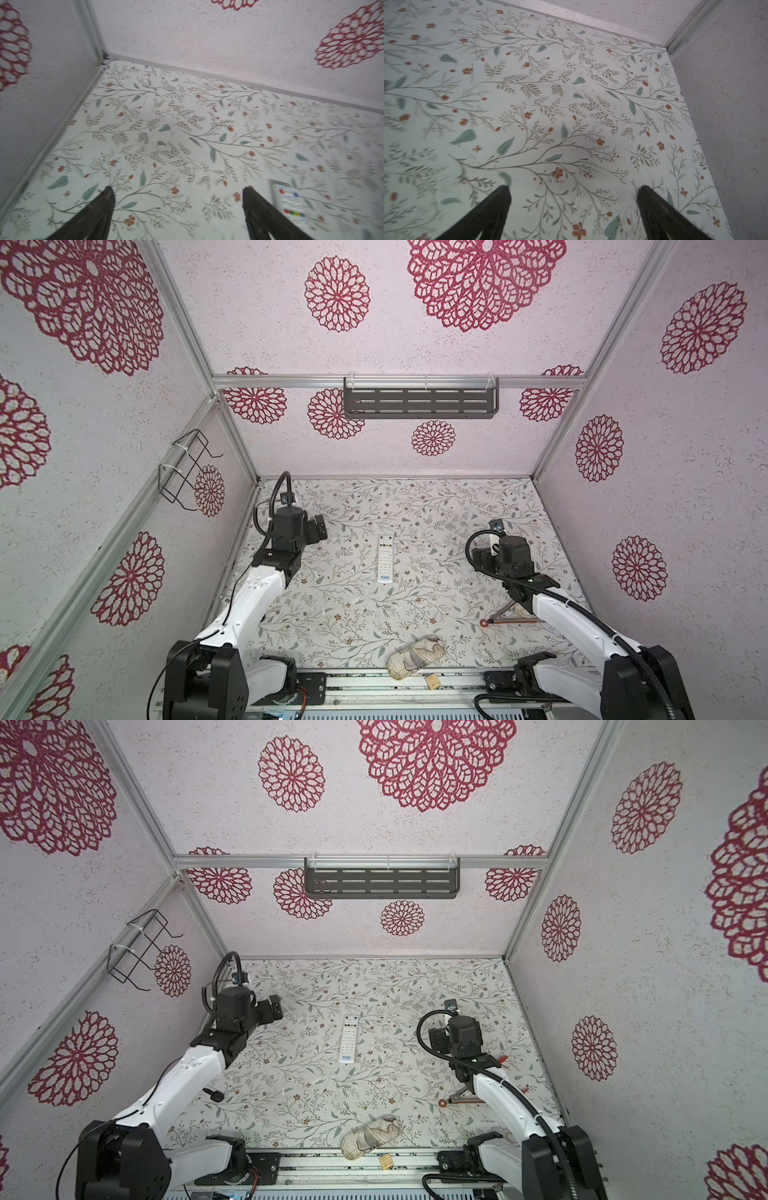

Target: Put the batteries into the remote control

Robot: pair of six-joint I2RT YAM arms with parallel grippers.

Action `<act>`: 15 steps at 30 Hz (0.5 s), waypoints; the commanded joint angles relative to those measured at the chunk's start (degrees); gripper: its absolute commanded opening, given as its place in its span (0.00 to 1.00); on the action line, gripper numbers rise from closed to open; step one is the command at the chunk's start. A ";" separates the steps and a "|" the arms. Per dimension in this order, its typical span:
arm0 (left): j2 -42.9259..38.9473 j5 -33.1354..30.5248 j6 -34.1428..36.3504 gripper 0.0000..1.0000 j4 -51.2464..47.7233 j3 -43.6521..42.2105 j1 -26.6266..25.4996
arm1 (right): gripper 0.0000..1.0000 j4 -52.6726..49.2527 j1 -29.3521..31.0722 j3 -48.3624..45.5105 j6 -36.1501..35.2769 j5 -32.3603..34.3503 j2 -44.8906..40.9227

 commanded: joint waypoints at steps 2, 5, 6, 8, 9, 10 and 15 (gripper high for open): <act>-0.40 -12.62 6.57 0.97 19.19 -10.02 3.51 | 0.99 15.87 -2.59 -1.59 -3.55 -4.24 6.20; 1.57 -10.21 10.71 0.97 22.90 -12.78 5.79 | 0.99 24.30 -3.74 -3.18 -4.71 -4.19 10.78; 2.66 -10.34 12.19 0.97 26.92 -14.45 6.19 | 0.99 28.00 -4.09 -4.52 -5.73 -4.57 11.82; 4.42 -5.41 12.05 0.97 35.35 -17.84 8.56 | 0.99 37.08 -4.29 -7.73 -7.44 -4.32 13.28; 4.88 -3.04 11.63 0.97 36.53 -17.77 9.57 | 0.99 38.63 -5.04 -8.41 -6.48 -5.48 13.75; 4.64 -1.86 10.96 0.97 34.65 -17.26 10.27 | 0.99 40.11 -5.91 -8.94 -5.51 -6.99 14.38; 8.79 7.27 8.57 0.97 46.38 -19.11 14.33 | 0.99 47.31 -6.96 -11.05 -3.92 -10.79 16.20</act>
